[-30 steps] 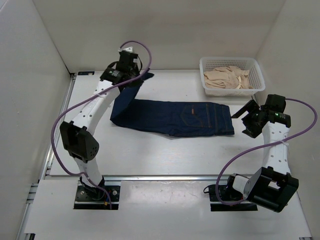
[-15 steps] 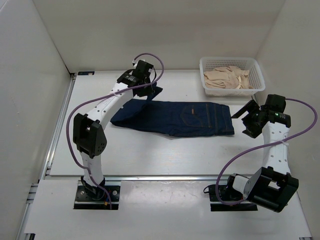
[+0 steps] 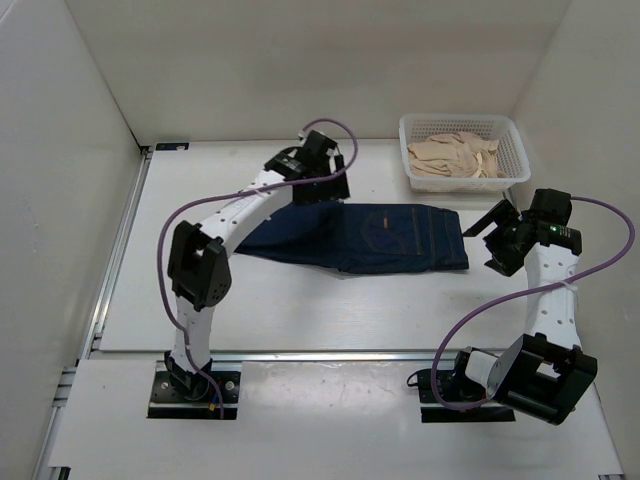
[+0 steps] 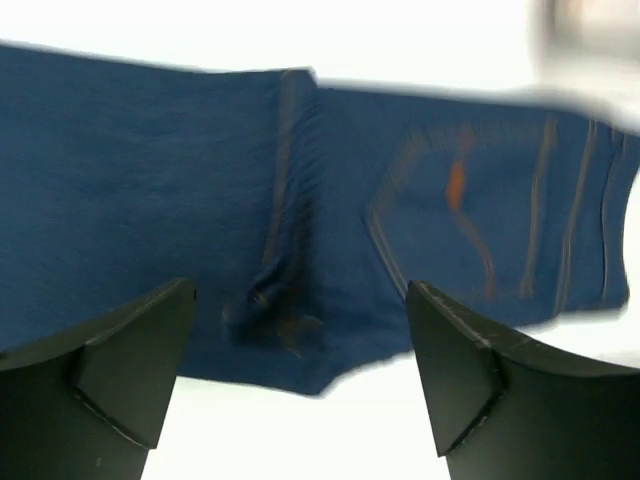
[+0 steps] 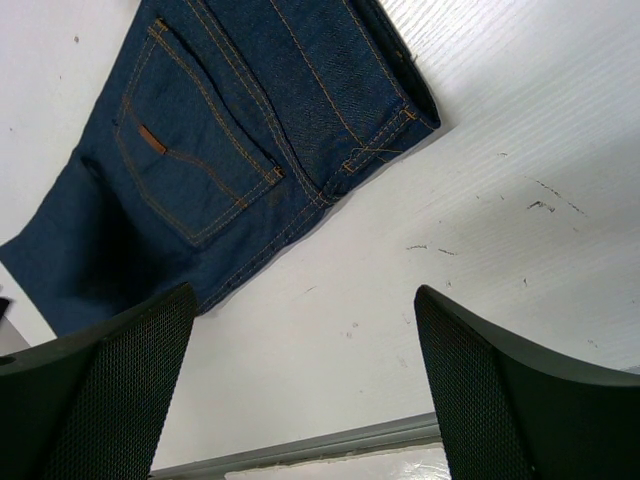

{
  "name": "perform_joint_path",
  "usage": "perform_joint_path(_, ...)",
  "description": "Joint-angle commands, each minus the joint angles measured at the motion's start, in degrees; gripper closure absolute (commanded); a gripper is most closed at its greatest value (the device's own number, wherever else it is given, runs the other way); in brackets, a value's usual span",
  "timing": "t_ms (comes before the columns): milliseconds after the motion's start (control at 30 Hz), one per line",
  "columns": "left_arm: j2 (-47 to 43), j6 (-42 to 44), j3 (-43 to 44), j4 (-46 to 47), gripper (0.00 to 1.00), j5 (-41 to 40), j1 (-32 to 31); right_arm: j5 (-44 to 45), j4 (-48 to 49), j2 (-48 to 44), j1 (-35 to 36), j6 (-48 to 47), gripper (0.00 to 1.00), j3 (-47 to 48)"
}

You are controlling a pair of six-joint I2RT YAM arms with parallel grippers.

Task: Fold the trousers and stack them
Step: Fold the trousers

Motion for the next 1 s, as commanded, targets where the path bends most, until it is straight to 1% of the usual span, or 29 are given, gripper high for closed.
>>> perform_joint_path(0, 1.41, 1.42, 1.4, -0.17, 0.0, 7.15, -3.32, 0.37, -0.57, -0.51, 0.26, -0.68, 0.06, 0.64)
perform_joint_path(67, -2.34, 2.73, 0.53, -0.17, 0.0, 6.09, -1.57, 0.37, -0.57, -1.04, 0.26, -0.68, 0.06, 0.11)
perform_joint_path(100, -3.85, 2.74, 0.0, -0.17, 0.02, 6.09, -0.17, 0.37, -0.57, -1.04, 0.26, -0.68, 0.06, 0.11)
perform_joint_path(133, -5.34, 3.87, -0.52, -0.17, 0.04, 6.09, 3.41, 0.37, -0.57, -1.04, 0.26, -0.68, 0.06, 0.11)
perform_joint_path(167, -8.14, 4.49, -1.66, -0.17, 0.1, 7.22, 5.36, 0.37, -0.57, -1.56, 0.26, -0.68, 0.06, 0.11)
perform_joint_path(200, -9.56, 4.5, -2.37, -0.17, 0.13, 7.24, 7.38, 0.37, -0.57, -1.57, 0.26, -0.68, 0.06, 0.11)
perform_joint_path(233, -11.05, 5.63, -3.33, -0.17, 0.15, 7.24, 11.14, -0.16, -0.57, -1.57, 0.26, -0.68, 0.06, 0.11)
perform_joint_path(267, -12.55, 7.29, -6.04, -0.69, 0.18, 6.71, 12.92, -0.16, -0.57, -1.57, 0.26, -0.68, 0.06, 0.11)
perform_joint_path(300, -14.74, 7.92, -7.46, -0.69, 0.26, 6.01, 14.68, -0.16, -0.57, -1.57, 0.26, -0.68, 0.06, 0.11)
perform_joint_path(333, -15.54, 8.62, -8.95, -0.69, 0.31, 6.0, 16.52, -0.16, -0.57, -1.57, 0.26, -0.68, 0.06, 0.11)
perform_joint_path(367, -15.55, 9.84, -12.01, -1.3, 0.34, 5.31, 20.02, -0.16, -0.57, -1.57, 0.26, -0.68, 0.06, 0.11)
perform_joint_path(400, -16.16, 10.47, -13.52, -1.31, 0.39, 6.26, 21.8, -0.16, -0.57, -1.57, 0.26, -0.68, 0.06, 0.11)
perform_joint_path(433, -15.64, 11.08, -14.84, -2.09, 0.47, 7.31, 23.38, -0.16, -0.04, -1.57, 0.26, -0.68, 0.06, -0.5)
perform_joint_path(467, -15.03, 11.09, -16.07, -2.1, 0.47, 7.93, 25.57, -0.77, -0.04, -1.57, 0.26, -0.68, 0.06, -0.51)
perform_joint_path(500, -13.11, 11.96, -17.74, -2.1, 0.46, 7.94, 26.38, -0.78, 0.57, -1.57, 0.26, -0.68, 0.06, -1.03)
perform_joint_path(533, -11.96, 11.97, -17.76, -2.1, 0.39, 7.94, 26.91, -1.39, 0.58, -1.57, 0.26, -0.68, 0.06, -1.03)
perform_joint_path(567, -10.9, 11.97, -18.45, -2.1, 0.15, 7.33, 26.91, -1.39, 1.1, -1.57, 0.26, -0.16, 0.06, -1.03)
perform_joint_path(600, -8.72, 11.97, -18.46, -2.1, 0.05, 7.32, 27.52, -1.39, 1.1, -1.57, 0.26, -0.15, 0.06, -1.03)
perform_joint_path(633, -7.56, 11.97, -18.46, -2.1, 0.0, 7.85, 28.4, -1.39, 1.1, -1.57, 0.26, -0.15, 0.06, -1.03)
perform_joint_path(700, -4.93, 12.66, -18.46, -2.1, 0.0, 10.65, 30.15, -2.18, 1.1, -1.05, 0.26, -0.15, 0.06, -1.03)
perform_joint_path(767, -1.76, 13.2, -18.46, -2.1, 0.0, 11.45, 31.48, -3.06, 1.63, -1.04, 0.78, 0.46, 0.06, -0.51)
perform_joint_path(800, -0.97, 13.2, -17.94, -2.1, 0.03, 11.45, 32.7, -3.06, 1.63, -0.52, 0.79, 0.46, 0.06, -0.51)
perform_joint_path(833, 0.34, 13.2, -17.93, -2.1, 0.11, 11.45, 32.71, -3.06, 1.63, -0.51, 0.79, 0.46, 0.06, 0.19)
perform_joint_path(967, 4.22, 14.69, -17.4, -2.1, 0.25, 16.46, 34.12, -3.06, 1.63, -0.51, 0.79, 0.46, 0.06, 0.2)
